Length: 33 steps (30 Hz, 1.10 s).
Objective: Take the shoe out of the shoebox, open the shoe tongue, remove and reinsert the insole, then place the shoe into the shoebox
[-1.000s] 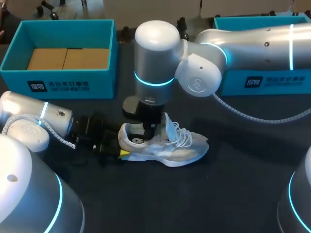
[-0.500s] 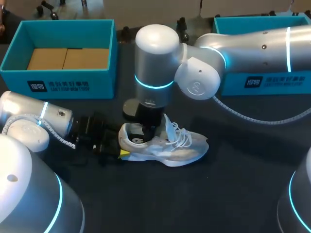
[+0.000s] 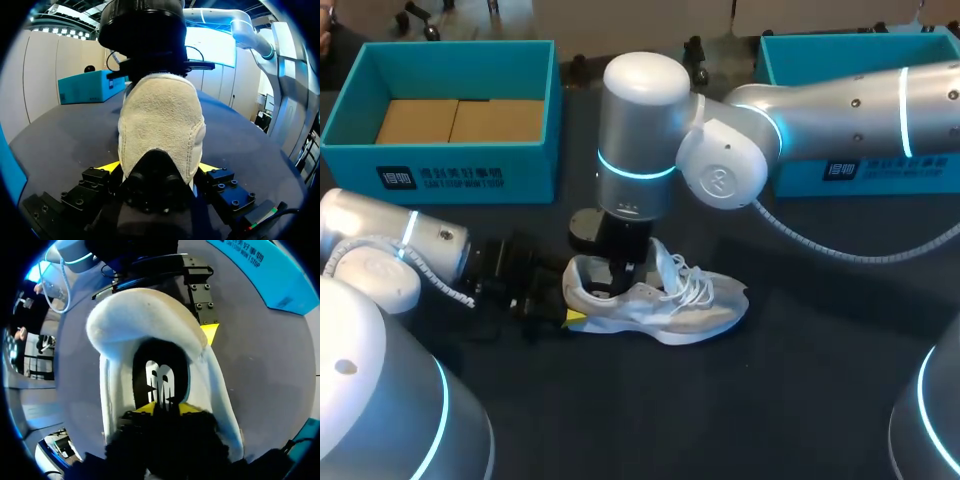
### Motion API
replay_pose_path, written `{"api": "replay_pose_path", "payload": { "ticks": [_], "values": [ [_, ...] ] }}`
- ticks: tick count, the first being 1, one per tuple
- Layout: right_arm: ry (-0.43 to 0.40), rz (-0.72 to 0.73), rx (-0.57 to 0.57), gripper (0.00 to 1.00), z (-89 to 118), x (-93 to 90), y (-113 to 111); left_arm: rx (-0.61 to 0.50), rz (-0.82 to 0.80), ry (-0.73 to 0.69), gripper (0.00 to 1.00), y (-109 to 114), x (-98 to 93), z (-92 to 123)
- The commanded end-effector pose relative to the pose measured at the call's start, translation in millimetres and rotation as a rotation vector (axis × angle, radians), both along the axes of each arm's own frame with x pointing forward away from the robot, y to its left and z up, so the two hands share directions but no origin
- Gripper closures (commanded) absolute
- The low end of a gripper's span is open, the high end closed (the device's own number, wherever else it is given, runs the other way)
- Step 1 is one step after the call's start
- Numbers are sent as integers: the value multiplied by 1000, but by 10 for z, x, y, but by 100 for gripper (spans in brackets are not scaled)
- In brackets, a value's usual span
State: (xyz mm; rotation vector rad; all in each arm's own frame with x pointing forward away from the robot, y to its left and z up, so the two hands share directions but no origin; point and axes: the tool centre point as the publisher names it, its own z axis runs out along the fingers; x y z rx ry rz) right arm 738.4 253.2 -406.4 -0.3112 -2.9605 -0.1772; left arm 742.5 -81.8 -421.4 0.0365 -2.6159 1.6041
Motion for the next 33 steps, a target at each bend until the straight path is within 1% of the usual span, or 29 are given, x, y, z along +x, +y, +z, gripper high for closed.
{"api": "replay_pose_path", "payload": {
  "ticks": [1, 5, 7, 9, 12, 14, 16, 19, 24, 33],
  "values": [
    [17, -3, 5, 100, -252, -127, 104, 1, 0, 1, 100, -6, 13, 12],
    [27, -14, 5, 100, -259, -189, 82, 1, 0, 1, 100, -6, 13, 12],
    [37, -16, 3, 100, -212, -210, 88, 1, 0, 1, 100, -6, 13, 12],
    [45, -14, 6, 100, -182, -231, 41, 1, 0, 1, 100, -6, 13, 12],
    [72, 6, 45, 100, -71, -247, 15, 1, 0, 1, 100, -6, 13, 12],
    [73, 28, 69, 100, -1, -263, -16, 1, 0, 1, 100, -6, 13, 12],
    [101, 51, 67, 100, 71, -275, -45, 1, 0, 1, 100, -6, 13, 12],
    [112, 68, 50, 100, 187, -287, -95, 1, 0, 1, 100, -6, 13, 12],
    [118, 80, 22, 100, 294, -266, -180, 1, 0, 1, 100, -6, 13, 12],
    [134, 115, 2, 100, 413, -179, -222, 1, 0, 1, 100, -6, 13, 12]
  ]
}}
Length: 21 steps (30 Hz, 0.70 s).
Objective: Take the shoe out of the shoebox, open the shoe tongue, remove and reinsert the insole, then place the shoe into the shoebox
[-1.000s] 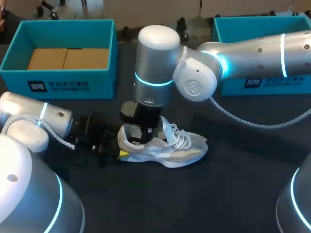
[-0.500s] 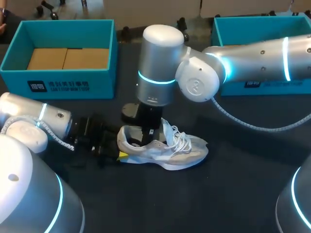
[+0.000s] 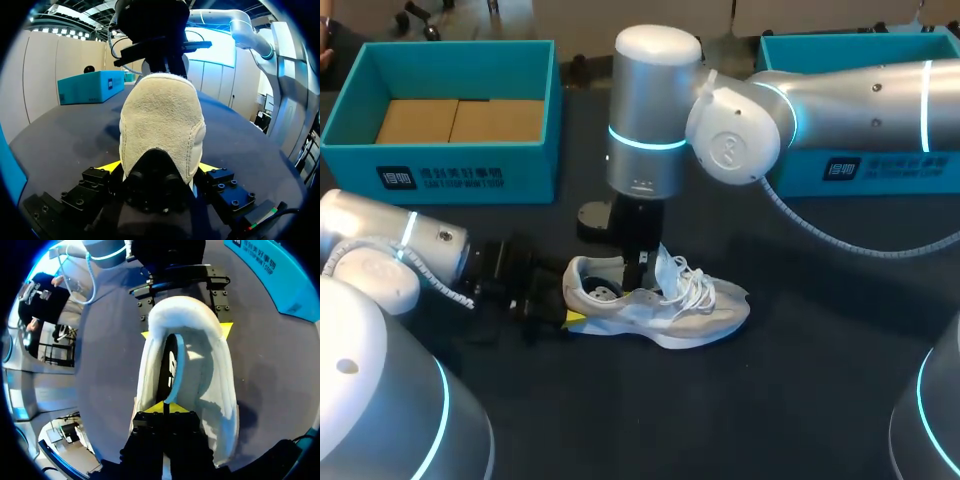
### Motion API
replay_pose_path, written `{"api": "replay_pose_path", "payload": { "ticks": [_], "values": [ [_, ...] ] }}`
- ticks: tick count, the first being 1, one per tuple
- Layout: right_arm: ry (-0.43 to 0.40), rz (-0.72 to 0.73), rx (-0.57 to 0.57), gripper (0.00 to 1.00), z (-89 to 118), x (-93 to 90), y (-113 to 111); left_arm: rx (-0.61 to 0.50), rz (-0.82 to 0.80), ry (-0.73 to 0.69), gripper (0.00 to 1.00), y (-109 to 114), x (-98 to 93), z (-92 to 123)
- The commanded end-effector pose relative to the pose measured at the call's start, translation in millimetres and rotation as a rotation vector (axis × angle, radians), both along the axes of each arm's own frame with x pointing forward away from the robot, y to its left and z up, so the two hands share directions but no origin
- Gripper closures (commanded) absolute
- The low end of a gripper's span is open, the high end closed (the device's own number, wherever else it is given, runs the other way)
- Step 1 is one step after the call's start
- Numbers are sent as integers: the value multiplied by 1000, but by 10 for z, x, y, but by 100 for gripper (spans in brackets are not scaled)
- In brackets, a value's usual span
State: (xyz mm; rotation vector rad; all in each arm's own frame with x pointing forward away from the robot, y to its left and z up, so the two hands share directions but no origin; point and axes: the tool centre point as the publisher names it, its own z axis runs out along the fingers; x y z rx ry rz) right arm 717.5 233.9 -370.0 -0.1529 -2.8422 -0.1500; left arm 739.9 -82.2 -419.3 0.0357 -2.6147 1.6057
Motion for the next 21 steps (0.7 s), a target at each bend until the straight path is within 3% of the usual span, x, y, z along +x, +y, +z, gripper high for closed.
{"api": "replay_pose_path", "payload": {
  "ticks": [1, 21],
  "values": [
    [13, 10, -9, 100, 59, 39, -35, 3, 0, 1, 100, -1, 39, -9],
    [62, 126, -45, 100, 190, 353, -52, 3, 0, 1, 100, -1, 39, -9]
  ]
}}
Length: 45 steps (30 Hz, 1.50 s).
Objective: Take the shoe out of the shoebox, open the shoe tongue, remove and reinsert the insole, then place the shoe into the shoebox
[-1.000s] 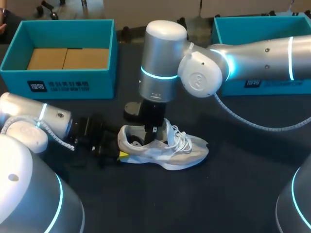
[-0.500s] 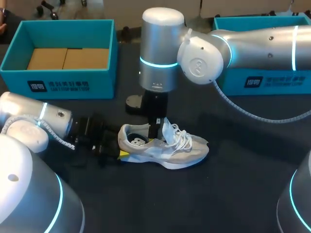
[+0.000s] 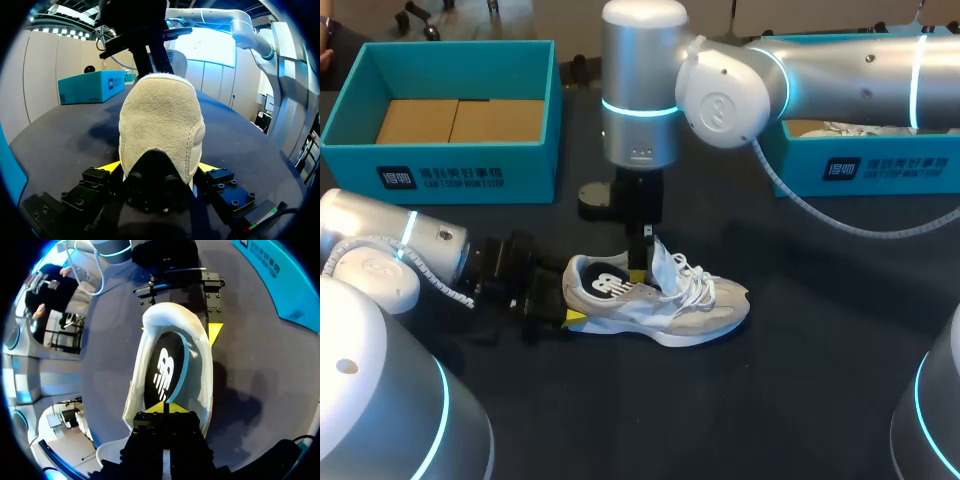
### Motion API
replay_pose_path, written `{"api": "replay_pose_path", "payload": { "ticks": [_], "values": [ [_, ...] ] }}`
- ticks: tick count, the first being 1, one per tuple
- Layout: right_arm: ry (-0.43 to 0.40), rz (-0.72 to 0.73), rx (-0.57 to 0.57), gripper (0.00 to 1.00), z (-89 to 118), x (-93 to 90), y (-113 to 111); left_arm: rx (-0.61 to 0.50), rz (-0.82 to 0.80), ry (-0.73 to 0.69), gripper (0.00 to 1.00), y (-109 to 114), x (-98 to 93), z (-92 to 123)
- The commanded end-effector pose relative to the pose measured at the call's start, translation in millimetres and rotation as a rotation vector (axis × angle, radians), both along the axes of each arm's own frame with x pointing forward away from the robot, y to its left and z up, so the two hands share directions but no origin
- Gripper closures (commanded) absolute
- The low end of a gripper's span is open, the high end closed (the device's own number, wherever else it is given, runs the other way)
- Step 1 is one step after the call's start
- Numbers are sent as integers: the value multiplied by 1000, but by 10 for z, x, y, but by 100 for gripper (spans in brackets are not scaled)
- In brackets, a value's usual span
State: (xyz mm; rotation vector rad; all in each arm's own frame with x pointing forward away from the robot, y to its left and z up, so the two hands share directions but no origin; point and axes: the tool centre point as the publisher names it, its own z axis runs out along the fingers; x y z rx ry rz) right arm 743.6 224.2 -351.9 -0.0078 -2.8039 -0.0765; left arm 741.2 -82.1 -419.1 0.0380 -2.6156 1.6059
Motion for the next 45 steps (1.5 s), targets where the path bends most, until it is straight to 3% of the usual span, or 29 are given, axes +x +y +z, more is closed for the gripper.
{"api": "replay_pose_path", "payload": {
  "ticks": [1, 21, 45],
  "values": [
    [20, 23, -11, 100, 20, 106, 47, 3, -2, 1, 100, -2, 26, -10],
    [91, 186, -2, 100, 190, 274, 181, 3, -2, 1, 100, -2, 26, -10],
    [85, 184, 7, 100, 234, 193, 258, 3, -2, 1, 100, -2, 26, -10]
  ]
}}
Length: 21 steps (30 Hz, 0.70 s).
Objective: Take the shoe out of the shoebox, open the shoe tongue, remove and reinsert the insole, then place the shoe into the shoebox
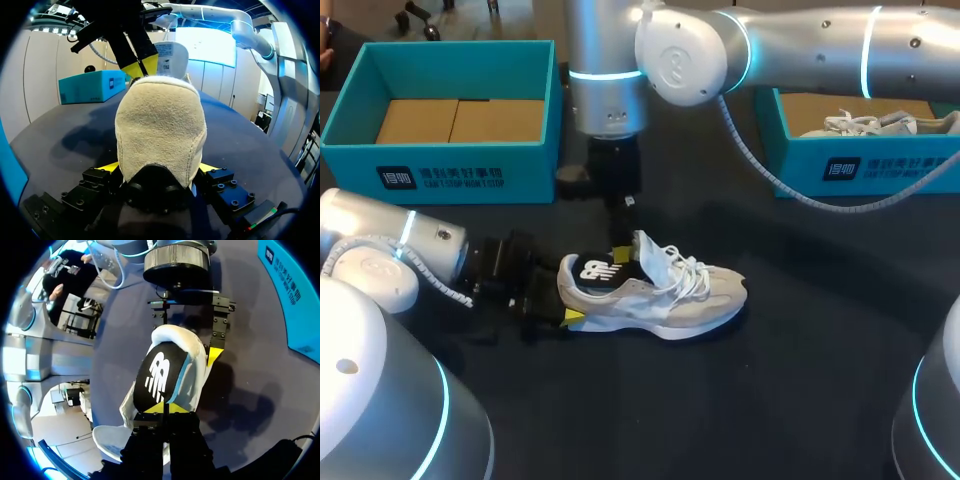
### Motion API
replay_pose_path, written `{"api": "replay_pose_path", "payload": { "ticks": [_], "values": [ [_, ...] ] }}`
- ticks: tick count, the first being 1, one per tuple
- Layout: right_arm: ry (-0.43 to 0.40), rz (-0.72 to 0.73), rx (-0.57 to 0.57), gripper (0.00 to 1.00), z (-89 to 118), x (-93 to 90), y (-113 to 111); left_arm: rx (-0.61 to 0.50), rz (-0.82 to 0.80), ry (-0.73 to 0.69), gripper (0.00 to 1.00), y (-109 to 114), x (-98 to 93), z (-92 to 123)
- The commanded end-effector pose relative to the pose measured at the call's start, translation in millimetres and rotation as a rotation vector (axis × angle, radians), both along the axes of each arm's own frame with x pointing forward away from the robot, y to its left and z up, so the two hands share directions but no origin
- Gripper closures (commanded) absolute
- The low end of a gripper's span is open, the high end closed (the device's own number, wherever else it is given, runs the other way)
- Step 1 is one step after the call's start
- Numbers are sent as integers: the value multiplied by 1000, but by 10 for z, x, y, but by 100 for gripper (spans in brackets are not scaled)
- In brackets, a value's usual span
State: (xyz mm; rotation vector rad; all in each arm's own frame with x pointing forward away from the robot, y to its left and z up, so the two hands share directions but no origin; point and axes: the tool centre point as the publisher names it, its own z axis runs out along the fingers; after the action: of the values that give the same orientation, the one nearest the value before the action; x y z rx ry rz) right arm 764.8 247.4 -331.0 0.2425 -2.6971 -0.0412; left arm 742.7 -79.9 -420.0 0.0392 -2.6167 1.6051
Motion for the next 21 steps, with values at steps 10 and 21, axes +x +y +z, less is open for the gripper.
{"api": "replay_pose_path", "payload": {
  "ticks": [10, 21],
  "values": [
    [-34, 8, 10, 100, 78, 5, 107, 2, -2, 1, 100, -25, 11, -2],
    [-54, 34, 22, 100, 144, 42, 227, 2, -2, 1, 100, -25, 11, -2]
  ]
}}
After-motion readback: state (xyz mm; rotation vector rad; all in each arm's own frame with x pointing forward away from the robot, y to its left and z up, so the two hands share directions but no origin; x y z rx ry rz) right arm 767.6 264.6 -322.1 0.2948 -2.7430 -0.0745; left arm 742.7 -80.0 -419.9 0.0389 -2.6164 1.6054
